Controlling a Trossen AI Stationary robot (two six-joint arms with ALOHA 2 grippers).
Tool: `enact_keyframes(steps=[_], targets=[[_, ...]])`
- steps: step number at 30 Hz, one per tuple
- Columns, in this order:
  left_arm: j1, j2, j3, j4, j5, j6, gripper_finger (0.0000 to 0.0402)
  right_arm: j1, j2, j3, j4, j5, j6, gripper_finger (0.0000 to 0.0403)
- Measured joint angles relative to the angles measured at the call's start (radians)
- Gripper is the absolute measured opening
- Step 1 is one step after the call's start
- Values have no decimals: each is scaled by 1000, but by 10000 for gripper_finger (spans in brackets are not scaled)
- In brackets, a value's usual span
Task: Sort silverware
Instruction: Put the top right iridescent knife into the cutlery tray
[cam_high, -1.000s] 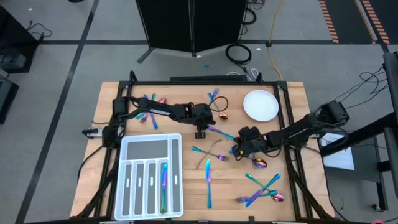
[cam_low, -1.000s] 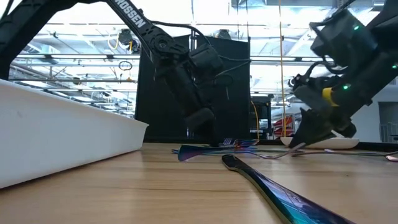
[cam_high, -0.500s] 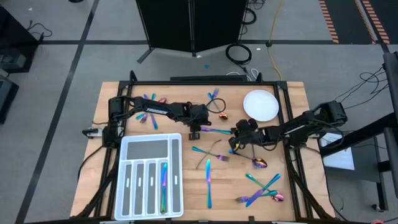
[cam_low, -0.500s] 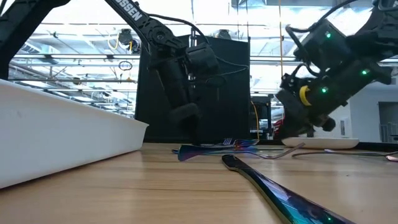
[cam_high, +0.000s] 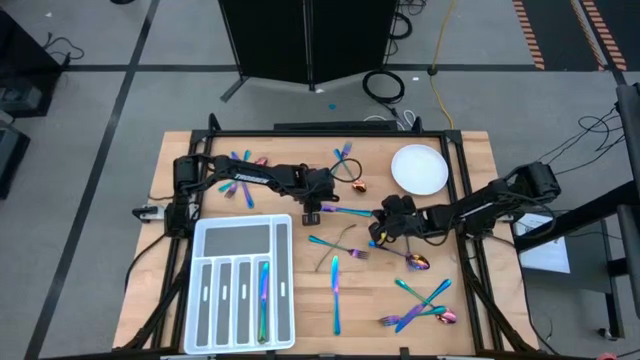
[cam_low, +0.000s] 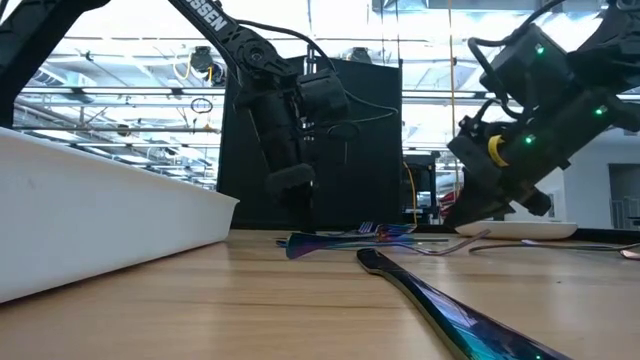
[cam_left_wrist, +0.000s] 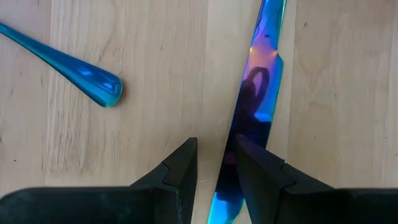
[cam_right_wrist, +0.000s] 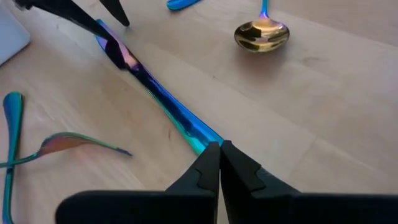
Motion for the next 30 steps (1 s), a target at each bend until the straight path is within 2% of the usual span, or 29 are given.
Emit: enact_keyframes(steps=[18,24,27,30], targets=[[0,-4,-2,13,-13,7,114,9,111,3,74,7,57,0],[-18,-104,-13,43,-25,94,114,15,112,3,67,2,62,0],[-40,-168,-7,133,15,135,114,15,113,2,60,-8,63,0],[-65,-181,-6,190,45,176,122,15,113,3,53,-12,76,0]])
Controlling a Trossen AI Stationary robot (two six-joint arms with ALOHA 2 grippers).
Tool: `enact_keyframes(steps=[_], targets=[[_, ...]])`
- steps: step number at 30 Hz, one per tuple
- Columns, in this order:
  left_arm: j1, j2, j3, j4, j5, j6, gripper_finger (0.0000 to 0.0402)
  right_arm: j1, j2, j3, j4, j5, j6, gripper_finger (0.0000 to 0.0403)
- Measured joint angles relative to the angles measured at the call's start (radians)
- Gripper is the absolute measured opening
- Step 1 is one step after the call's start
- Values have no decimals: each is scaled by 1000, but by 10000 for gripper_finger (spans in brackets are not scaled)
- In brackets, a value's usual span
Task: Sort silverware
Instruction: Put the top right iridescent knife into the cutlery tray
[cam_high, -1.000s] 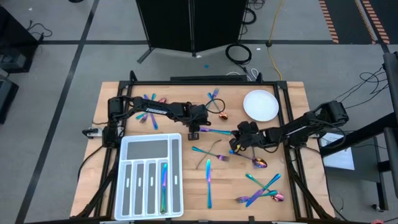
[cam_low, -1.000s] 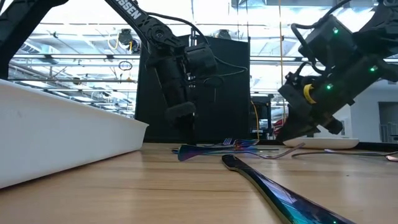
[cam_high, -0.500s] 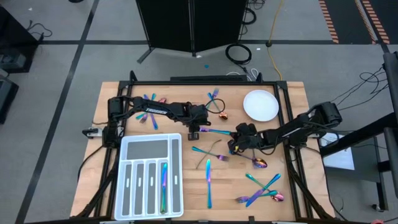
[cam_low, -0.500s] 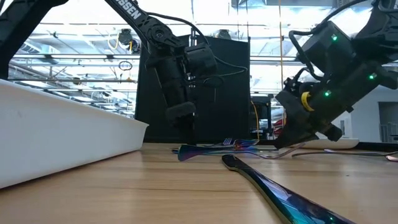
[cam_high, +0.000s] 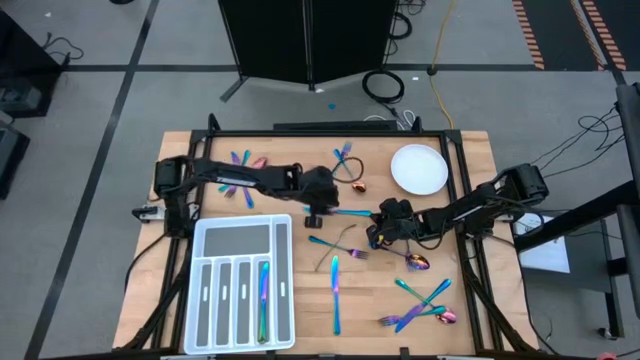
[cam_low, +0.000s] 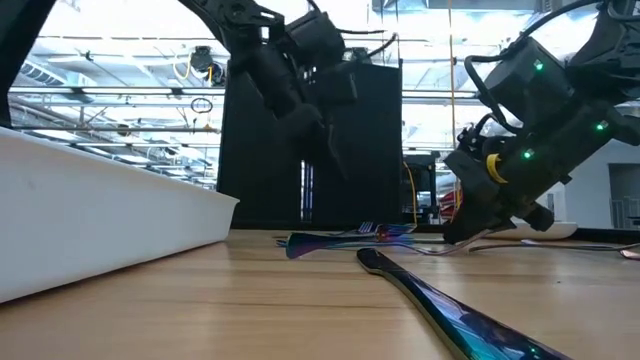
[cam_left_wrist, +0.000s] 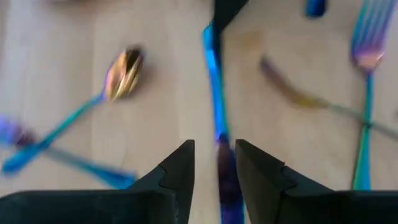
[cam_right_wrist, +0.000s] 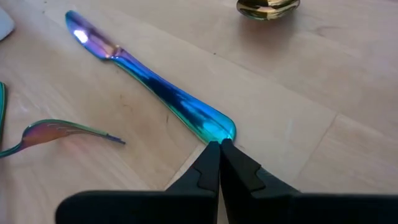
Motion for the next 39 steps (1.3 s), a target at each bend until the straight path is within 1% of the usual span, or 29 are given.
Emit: enact_keyframes(steps=[2,5,8,10,13,16,25,34,39], targets=[[-15,7,-3,30,24,16,137,0,1,0,-1,-3,1,0],[-34,36,4,120,31,19,173,0,4,0,0,-1,1,0],[-41,67,-1,129,-18,15,214,0,4,0,-1,-2,1,0],[-39,70,-1,131,-28,0,238,0,4,0,-2,-3,1,0],[-36,65,0,147,26,-27,260,0,4,0,-4,-4,12,0],[-36,65,-29,162,35,-45,264,0,4,0,-4,-6,35,0],[-4,79,-111,317,25,-98,260,0,5,-1,-6,-12,92,0],[0,176,-112,360,40,-97,260,0,5,-2,-4,-16,106,0],[12,192,-110,367,60,-99,260,0,5,-2,-2,-19,106,0]])
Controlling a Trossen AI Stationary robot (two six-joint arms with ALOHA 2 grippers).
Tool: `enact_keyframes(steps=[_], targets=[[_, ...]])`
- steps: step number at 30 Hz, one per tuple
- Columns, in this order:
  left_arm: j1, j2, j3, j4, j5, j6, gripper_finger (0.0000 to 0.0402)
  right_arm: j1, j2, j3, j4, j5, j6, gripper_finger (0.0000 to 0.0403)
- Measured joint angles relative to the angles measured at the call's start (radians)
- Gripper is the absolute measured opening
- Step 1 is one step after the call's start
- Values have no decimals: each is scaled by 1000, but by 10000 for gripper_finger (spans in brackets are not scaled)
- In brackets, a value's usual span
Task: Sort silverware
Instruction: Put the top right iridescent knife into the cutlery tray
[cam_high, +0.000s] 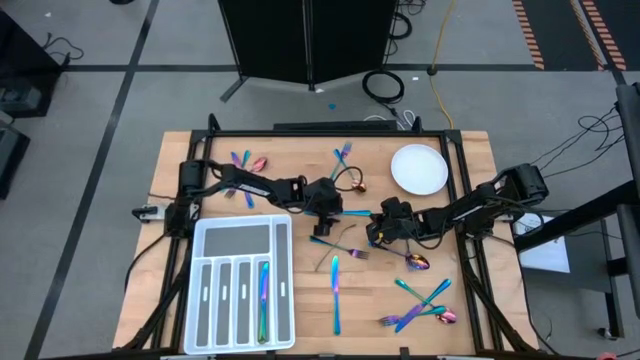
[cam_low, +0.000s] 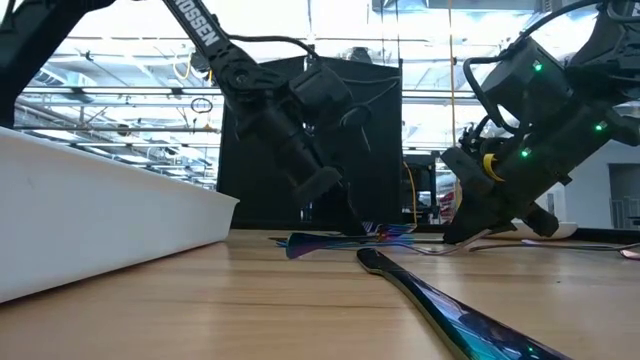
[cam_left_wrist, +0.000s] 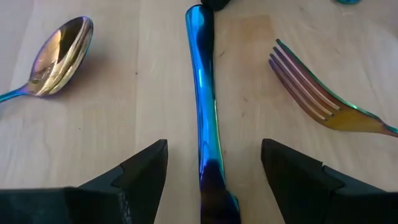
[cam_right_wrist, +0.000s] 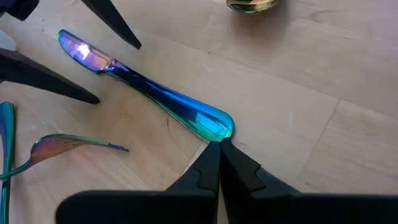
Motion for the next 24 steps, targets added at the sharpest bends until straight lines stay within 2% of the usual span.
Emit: enact_keyframes(steps=[11,20,24], targets=[[28,4,0,-6,123,-51,260,-1,0,0,7,-14,25,0],[42,4,0,-9,143,-84,260,3,-44,-4,11,-1,-48,0],[45,5,0,-8,145,-101,260,14,-79,-3,15,80,-78,0]])
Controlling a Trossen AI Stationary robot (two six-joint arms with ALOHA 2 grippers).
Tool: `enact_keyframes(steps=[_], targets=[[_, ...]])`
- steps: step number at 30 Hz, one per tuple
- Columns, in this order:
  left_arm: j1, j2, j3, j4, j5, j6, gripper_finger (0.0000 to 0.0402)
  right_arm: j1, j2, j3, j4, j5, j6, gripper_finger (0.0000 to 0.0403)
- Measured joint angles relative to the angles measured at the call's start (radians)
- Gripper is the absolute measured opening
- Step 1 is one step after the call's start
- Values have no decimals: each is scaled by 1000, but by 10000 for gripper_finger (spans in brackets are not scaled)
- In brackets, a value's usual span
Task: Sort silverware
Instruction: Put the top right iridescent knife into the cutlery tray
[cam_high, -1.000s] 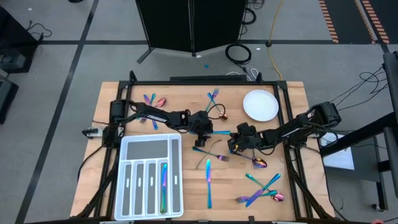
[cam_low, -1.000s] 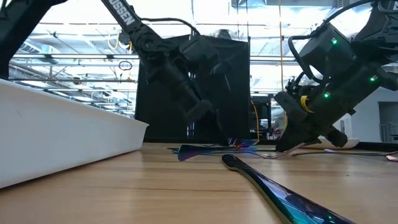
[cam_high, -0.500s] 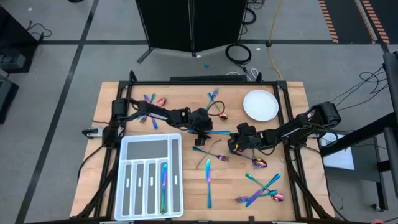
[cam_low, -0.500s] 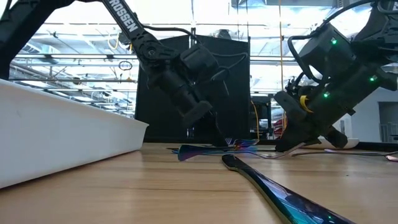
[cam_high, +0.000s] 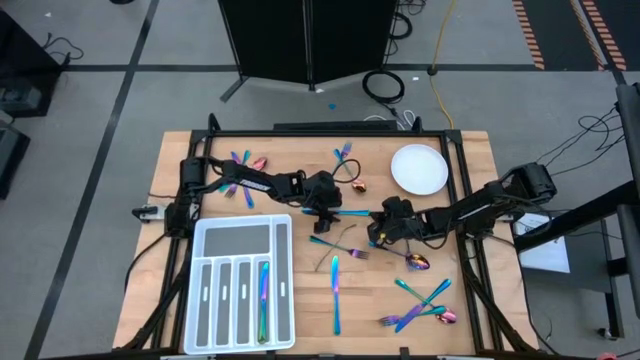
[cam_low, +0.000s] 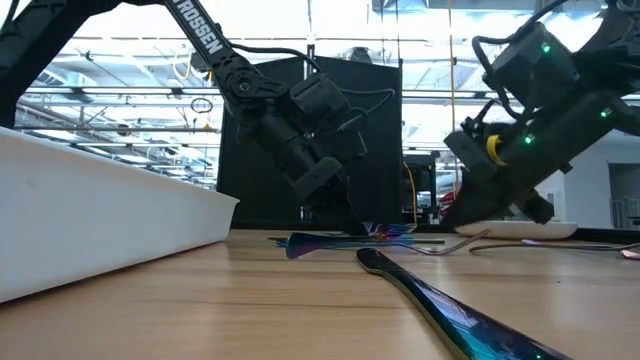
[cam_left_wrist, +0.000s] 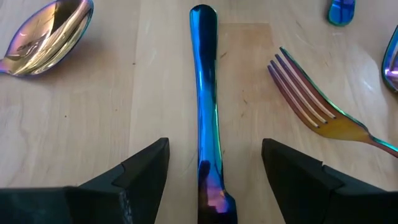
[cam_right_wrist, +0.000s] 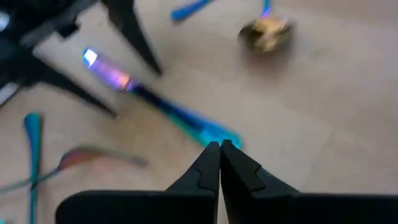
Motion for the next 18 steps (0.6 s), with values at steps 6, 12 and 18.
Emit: enact_keyframes(steps=[6,12,18], targets=[[0,0,0,-3,0,-8,260,4,10,0,-9,69,82,0],[0,0,0,-4,0,-11,260,3,10,0,0,64,104,0],[0,0,0,-5,-1,-3,260,-4,10,2,4,40,108,0]])
